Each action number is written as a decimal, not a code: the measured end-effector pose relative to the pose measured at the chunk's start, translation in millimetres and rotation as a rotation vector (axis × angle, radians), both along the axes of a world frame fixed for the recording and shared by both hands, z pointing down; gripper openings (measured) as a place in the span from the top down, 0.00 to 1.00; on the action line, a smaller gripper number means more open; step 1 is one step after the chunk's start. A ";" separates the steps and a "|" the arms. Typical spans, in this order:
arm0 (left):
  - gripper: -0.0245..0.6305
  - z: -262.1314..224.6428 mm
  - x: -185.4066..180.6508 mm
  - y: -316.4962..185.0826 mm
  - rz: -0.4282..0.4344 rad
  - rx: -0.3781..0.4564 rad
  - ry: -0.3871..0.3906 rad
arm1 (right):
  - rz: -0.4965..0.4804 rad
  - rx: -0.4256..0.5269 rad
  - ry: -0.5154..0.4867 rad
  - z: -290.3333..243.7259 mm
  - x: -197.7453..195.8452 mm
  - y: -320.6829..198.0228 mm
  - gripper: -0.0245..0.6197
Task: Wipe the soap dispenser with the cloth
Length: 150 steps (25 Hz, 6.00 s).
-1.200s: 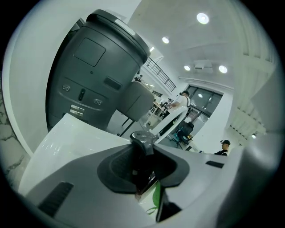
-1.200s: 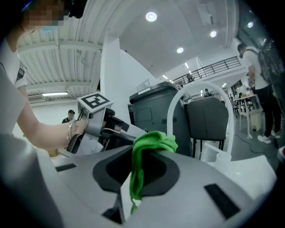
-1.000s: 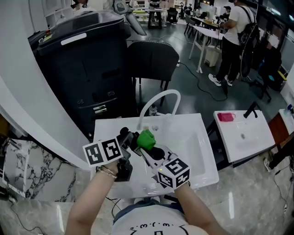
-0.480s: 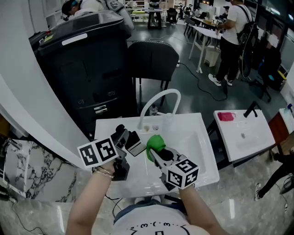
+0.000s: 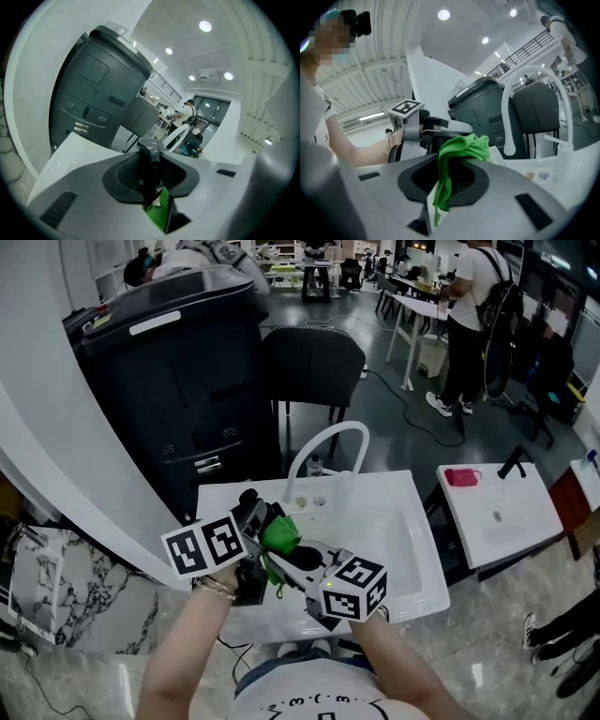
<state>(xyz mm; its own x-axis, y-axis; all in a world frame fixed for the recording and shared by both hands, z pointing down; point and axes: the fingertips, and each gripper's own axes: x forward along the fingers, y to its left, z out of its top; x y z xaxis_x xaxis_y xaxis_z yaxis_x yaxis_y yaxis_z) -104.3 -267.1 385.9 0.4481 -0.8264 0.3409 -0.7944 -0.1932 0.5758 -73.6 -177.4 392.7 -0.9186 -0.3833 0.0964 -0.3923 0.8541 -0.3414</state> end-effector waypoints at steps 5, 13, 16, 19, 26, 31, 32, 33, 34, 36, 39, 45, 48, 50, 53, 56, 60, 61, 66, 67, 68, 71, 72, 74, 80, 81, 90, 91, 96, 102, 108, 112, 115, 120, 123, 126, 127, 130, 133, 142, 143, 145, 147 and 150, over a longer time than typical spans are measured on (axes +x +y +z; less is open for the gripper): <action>0.81 -6.1 1.6 2.8 0.019 0.011 0.027 | -0.009 -0.009 0.075 19.2 -17.6 -0.3 0.89; 0.81 -8.3 -4.4 5.8 0.016 0.029 0.010 | 0.201 -0.110 0.145 46.5 41.0 -27.3 0.89; 0.81 -11.6 -5.4 6.8 0.033 0.052 -0.004 | 0.277 -0.134 0.187 57.3 63.0 -38.1 0.89; 0.81 -19.8 -5.3 9.2 0.077 0.152 -0.054 | 0.327 -0.131 0.202 56.9 80.7 -43.2 0.89; 0.82 -51.6 -1.5 27.0 0.204 0.515 -0.111 | 0.375 -0.096 0.098 24.6 104.9 -43.1 0.89; 0.82 -68.1 6.3 43.6 0.291 0.723 -0.140 | 0.210 0.006 -0.049 -24.5 80.6 -19.1 0.89; 0.82 -69.9 7.4 45.2 0.298 0.740 -0.138 | 0.163 0.035 -0.067 -34.2 73.0 -12.2 0.89; 0.82 -71.2 9.3 46.3 0.306 0.750 -0.137 | 0.120 0.065 -0.078 -42.7 65.5 -5.8 0.88; 0.82 -72.1 11.9 47.2 0.317 0.758 -0.140 | 0.082 0.095 -0.080 -49.2 58.4 -0.6 0.89; 0.82 -73.7 18.9 48.6 0.347 0.768 -0.155 | 0.024 0.139 -0.057 -53.6 44.6 5.3 0.88; 0.82 -74.5 28.1 50.0 0.381 0.774 -0.191 | -0.014 0.136 -0.015 -44.0 31.0 5.9 0.89; 0.82 -74.9 25.3 51.6 0.365 0.770 -0.180 | 0.036 0.036 0.075 -1.6 43.4 -7.2 0.89; 0.82 -76.2 26.8 54.4 0.356 0.777 -0.173 | 0.082 -0.022 0.173 28.6 52.9 -18.1 0.89; 0.82 -76.5 28.0 56.3 0.352 0.782 -0.169 | 0.106 -0.036 0.203 37.1 57.9 -22.4 0.89; 0.82 -75.1 29.7 59.9 0.347 0.789 -0.176 | 0.125 -0.018 0.149 22.2 63.3 -23.7 0.89; 0.82 -69.8 34.1 63.5 0.355 0.788 -0.219 | 0.125 0.014 0.045 -8.7 67.5 -23.5 0.89; 0.82 -60.3 43.9 68.1 0.377 0.774 -0.244 | 0.103 0.046 -0.068 -43.3 68.1 -21.4 0.89; 0.82 -59.2 46.4 70.1 0.382 0.774 -0.242 | 0.097 0.046 -0.080 -45.1 67.2 -21.5 0.89; 0.82 -57.1 50.8 78.7 0.384 0.788 -0.281 | 0.121 -0.037 -0.056 -12.4 70.2 -29.8 0.89; 0.82 -59.1 49.6 80.8 0.382 0.796 -0.269 | 0.133 -0.055 -0.018 -0.5 71.0 -31.2 0.89; 0.82 -61.6 48.5 83.3 0.382 0.805 -0.258 | 0.141 -0.070 0.031 12.1 71.1 -31.8 0.89; 0.82 -65.7 48.5 93.8 0.419 0.842 -0.292 | 0.153 -0.103 0.116 36.4 71.2 -31.7 0.89; 0.82 -65.7 49.6 98.3 0.440 0.854 -0.316 | 0.158 -0.107 0.106 35.8 72.6 -31.7 0.89; 0.82 -63.7 52.5 108.5 0.493 0.866 -0.365 | 0.158 -0.090 0.044 20.9 77.3 -31.1 0.89; 0.82 -50.7 64.2 133.1 0.666 0.915 -0.628 | 0.001 0.026 -0.185 -54.4 81.4 -12.3 0.89; 0.82 -50.0 67.6 137.0 0.685 0.934 -0.678 | -0.028 0.040 -0.202 -60.5 80.0 -8.9 0.89; 0.82 -59.6 97.0 173.1 0.831 1.149 -0.837 | -0.260 -0.041 -0.187 -44.8 55.5 7.0 0.89; 0.82 -59.2 99.5 176.5 0.849 1.163 -0.852 | -0.274 -0.069 -0.178 -38.9 54.2 5.8 0.89; 0.81 -59.7 107.4 186.9 0.919 1.198 -0.862 | -0.242 -0.147 -0.028 6.8 47.4 -12.3 0.89; 0.81 -43.9 105.4 180.2 0.950 1.182 -0.927 | -0.245 -0.089 -0.156 -30.5 64.3 -11.2 0.89; 0.81 -30.3 105.6 176.0 0.991 1.209 -1.044 | -0.328 -0.049 -0.277 -61.2 63.7 2.3 0.89; 0.81 -23.1 107.1 177.1 1.027 1.228 -1.108 | -0.194 -0.130 -0.104 -18.1 54.5 -29.3 0.89; 0.81 -11.5 106.6 172.5 1.040 1.236 -1.193 | -0.072 -0.156 0.019 4.7 59.7 -49.9 0.89; 0.81 10.3 100.3 166.9 1.093 1.238 -1.325 | -0.100 -0.040 -0.156 -49.5 69.7 -46.6 0.89; 0.81 16.1 99.1 166.5 1.132 1.229 -1.327 | -0.137 0.038 -0.211 -82.1 67.8 -42.2 0.89; 0.81 18.3 98.6 165.2 1.171 1.225 -1.329 | -0.213 0.074 -0.182 -92.7 53.7 -33.4 0.89; 0.81 18.2 98.5 164.6 1.184 1.228 -1.334 | -0.247 0.079 -0.146 -88.9 47.0 -29.3 0.89; 0.81 17.8 98.9 163.6 1.220 1.243 -1.362 | -0.343 0.072 0.020 -59.1 30.8 -17.5 0.89; 0.81 19.4 97.7 165.7 1.258 1.250 -1.390 | -0.427 0.037 0.124 -35.0 22.4 -7.2 0.89; 0.81 30.5 101.1 179.7 1.312 1.241 -1.382 | -0.289 0.059 0.379 10.5 21.2 -46.9 0.89; 0.81 30.4 100.7 179.4 1.310 1.241 -1.382 | -0.323 0.064 0.344 3.5 22.0 -40.4 0.89; 0.81 28.3 98.7 177.4 1.306 1.241 -1.383 | -0.419 0.070 0.256 -15.8 22.0 -21.5 0.89; 0.81 27.0 96.6 175.5 1.309 1.247 -1.398 | -0.507 0.047 0.191 -30.1 22.7 -4.1 0.89; 0.81 28.1 95.4 175.3 1.320 1.250 -1.421 | -0.607 -0.019 0.144 -35.7 24.5 14.0 0.89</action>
